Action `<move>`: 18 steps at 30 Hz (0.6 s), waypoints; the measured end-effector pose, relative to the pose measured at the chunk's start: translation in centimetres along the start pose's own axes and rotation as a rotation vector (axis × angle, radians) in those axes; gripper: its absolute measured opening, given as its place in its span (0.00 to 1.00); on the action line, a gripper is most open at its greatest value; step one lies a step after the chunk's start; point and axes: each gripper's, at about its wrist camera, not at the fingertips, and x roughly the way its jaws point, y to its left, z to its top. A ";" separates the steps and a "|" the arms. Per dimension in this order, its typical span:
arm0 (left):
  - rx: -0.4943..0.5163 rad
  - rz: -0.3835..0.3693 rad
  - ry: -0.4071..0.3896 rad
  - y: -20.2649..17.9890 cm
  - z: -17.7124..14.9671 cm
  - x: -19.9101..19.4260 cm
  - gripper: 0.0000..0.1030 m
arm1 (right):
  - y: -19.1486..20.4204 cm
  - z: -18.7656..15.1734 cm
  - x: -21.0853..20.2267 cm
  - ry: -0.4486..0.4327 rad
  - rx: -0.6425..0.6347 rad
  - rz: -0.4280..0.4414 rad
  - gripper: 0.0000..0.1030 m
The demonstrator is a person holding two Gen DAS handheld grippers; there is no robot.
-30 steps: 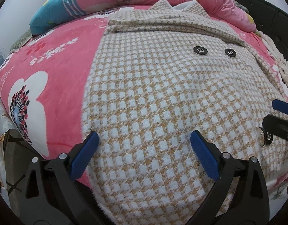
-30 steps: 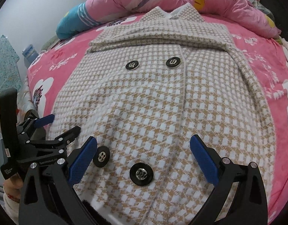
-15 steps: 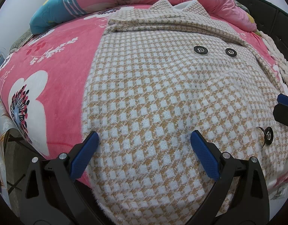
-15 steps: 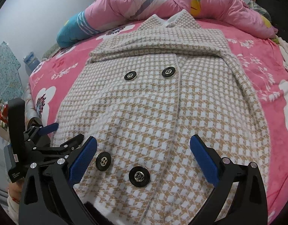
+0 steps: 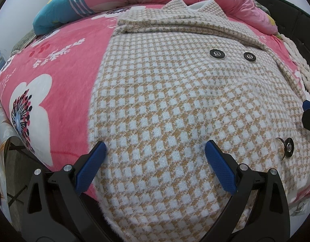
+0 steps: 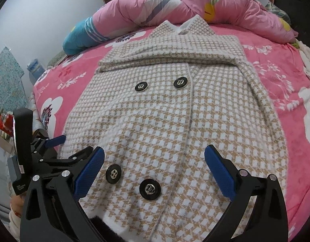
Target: Fold large clothes
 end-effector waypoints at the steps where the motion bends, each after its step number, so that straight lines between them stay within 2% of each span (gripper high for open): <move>1: -0.002 0.000 0.002 0.0 -0.1 0.0 0.92 | -0.1 0.0 -0.2 -0.006 0.003 0.000 0.94; 8: 0.014 0.013 -0.011 0.0 -0.5 -0.6 0.92 | -0.5 -0.7 -1.7 -0.027 0.022 0.005 0.94; 14: 0.040 0.008 -0.139 0.4 -2.6 -4.8 0.92 | -1.0 -1.6 -2.3 -0.018 0.029 0.002 0.94; 18: 0.040 0.029 -0.177 1.9 -4.9 -6.8 0.92 | -1.2 -1.9 -1.7 -0.005 0.038 0.023 0.94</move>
